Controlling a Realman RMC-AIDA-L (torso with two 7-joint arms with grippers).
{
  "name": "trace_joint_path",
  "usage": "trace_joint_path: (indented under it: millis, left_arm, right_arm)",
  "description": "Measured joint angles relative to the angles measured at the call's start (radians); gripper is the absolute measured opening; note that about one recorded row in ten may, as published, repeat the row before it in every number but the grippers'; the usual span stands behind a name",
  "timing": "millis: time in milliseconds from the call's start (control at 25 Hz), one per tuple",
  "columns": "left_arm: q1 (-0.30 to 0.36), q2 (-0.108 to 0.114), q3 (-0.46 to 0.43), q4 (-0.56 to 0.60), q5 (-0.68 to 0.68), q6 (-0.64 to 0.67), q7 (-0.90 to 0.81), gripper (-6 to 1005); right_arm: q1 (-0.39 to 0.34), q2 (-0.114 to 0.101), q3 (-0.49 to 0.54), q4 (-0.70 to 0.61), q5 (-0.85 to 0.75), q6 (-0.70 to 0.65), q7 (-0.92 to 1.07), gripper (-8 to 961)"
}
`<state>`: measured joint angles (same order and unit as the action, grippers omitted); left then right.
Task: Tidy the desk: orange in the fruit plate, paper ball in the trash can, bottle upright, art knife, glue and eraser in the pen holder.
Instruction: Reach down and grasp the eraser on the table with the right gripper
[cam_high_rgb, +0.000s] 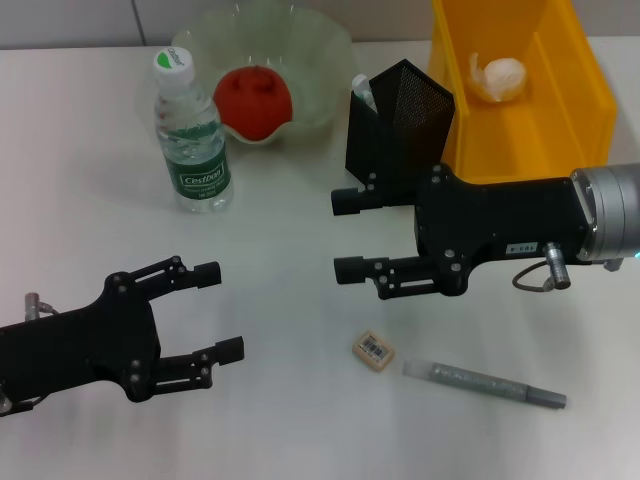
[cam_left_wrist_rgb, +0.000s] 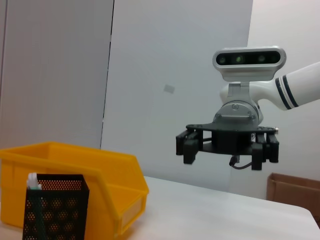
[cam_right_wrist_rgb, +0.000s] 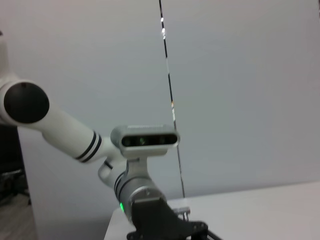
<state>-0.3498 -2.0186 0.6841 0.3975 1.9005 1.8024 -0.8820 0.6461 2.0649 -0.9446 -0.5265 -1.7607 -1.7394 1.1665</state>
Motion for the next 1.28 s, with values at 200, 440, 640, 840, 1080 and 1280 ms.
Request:
trace_joint_path:
  millis: [200, 440, 640, 840, 1080, 1280]
  left_arm:
    - [0.0, 0.001, 0.0, 0.0, 0.005, -0.007, 0.0, 827]
    - [0.005, 0.028, 0.007, 0.002, 0.011, -0.019, 0.004, 827]
    - [0.017, 0.074, 0.008, 0.003, 0.022, -0.011, -0.001, 827]
    - [0.039, 0.096, 0.001, 0.03, 0.04, 0.004, -0.011, 827]
    - [0.064, 0.099, 0.0, 0.064, 0.046, 0.021, -0.013, 827]
    - [0.065, 0.098, -0.003, 0.066, 0.042, 0.043, -0.014, 827]
  right_arm:
    - [0.017, -0.002, -0.003, -0.074, -0.117, 0.0, 0.096, 677]
    - [0.047, -0.001, -0.003, -0.148, -0.256, -0.003, 0.179, 676]
    - [0.108, 0.002, -0.004, -0.194, -0.407, -0.017, 0.24, 676]
    - [0.172, 0.009, -0.011, -0.207, -0.515, -0.024, 0.284, 675]
    - [0.21, 0.011, -0.109, -0.24, -0.548, -0.011, 0.34, 675]
    - [0.22, 0.012, -0.156, -0.257, -0.55, 0.009, 0.358, 674]
